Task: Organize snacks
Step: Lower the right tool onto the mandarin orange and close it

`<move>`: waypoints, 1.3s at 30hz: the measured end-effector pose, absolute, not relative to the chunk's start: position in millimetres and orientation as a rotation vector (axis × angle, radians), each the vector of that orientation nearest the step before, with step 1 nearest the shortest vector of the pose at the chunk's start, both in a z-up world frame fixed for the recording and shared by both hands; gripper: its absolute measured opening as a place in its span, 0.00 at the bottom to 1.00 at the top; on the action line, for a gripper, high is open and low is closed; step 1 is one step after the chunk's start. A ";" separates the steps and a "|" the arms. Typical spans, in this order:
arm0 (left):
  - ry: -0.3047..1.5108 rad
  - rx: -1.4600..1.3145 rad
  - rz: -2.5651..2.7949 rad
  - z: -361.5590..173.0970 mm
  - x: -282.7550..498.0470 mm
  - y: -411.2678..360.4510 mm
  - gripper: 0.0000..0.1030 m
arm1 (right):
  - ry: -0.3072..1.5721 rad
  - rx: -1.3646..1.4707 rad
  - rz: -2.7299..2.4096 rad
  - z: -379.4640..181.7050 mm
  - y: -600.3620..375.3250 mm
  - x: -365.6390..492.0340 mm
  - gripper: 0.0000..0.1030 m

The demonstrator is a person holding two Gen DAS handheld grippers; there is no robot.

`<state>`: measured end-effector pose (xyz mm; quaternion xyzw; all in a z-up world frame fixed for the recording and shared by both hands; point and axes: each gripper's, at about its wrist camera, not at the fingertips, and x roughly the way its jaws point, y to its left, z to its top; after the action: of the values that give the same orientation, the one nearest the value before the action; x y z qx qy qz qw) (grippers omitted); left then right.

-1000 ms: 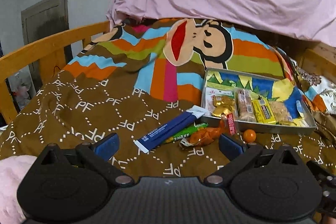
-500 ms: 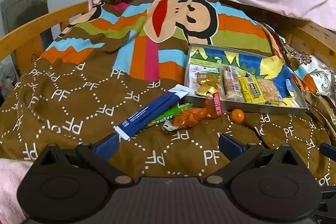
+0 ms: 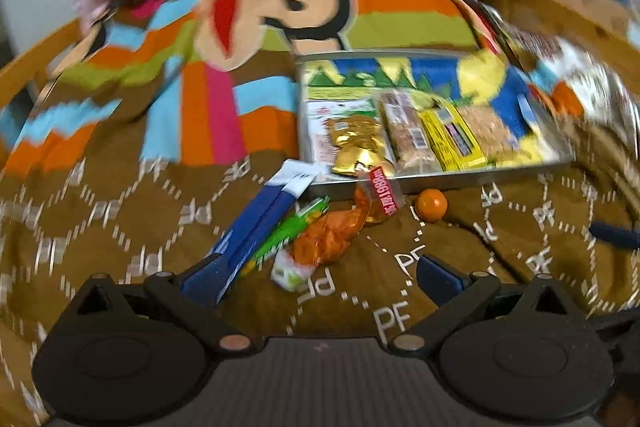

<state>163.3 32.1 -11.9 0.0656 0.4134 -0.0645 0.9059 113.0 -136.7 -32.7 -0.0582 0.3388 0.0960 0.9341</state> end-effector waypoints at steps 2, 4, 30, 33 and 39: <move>0.878 0.200 -0.185 -17.2 175.4 25.0 1.00 | 0.694 -0.153 0.209 -39.1 -136.4 121.8 0.99; 0.901 0.237 -0.256 -23.3 186.0 20.6 1.00 | 0.684 -0.181 0.218 -44.9 -136.6 131.5 0.99; 0.921 0.500 -0.537 -59.4 223.2 8.3 0.93 | 0.724 -0.101 0.441 -83.0 -126.9 216.8 0.60; 0.926 0.479 -0.552 -58.6 224.2 10.2 0.84 | 0.733 -0.079 0.446 -85.3 -126.1 220.9 0.48; 0.942 0.440 -0.572 -60.0 227.2 11.1 0.70 | 0.741 -0.098 0.437 -96.6 -121.0 228.2 0.47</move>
<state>227.2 11.1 -60.0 0.2075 0.4441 -0.2693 0.8290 228.2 -121.0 -96.6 -0.0473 0.3589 0.2117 0.9078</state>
